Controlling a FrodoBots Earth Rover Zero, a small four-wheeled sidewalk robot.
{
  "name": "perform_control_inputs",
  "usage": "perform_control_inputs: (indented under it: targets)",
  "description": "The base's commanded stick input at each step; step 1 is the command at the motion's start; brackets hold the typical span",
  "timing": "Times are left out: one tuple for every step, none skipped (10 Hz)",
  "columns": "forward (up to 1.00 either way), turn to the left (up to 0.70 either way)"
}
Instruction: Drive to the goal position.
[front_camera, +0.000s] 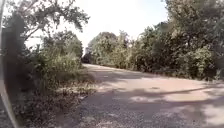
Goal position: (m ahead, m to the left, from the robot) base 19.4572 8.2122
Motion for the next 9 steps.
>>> perform_control_inputs:
  targets:
    - [0.05,0.00]
    - [0.05,0.00]
    - [0.05,0.00]
    - [0.05,0.00]
    - [0.02,0.00]
    - [0.00,0.00]
    - [-0.64,0.00]
    - [-0.35,0.00]
    - [0.00,0.00]
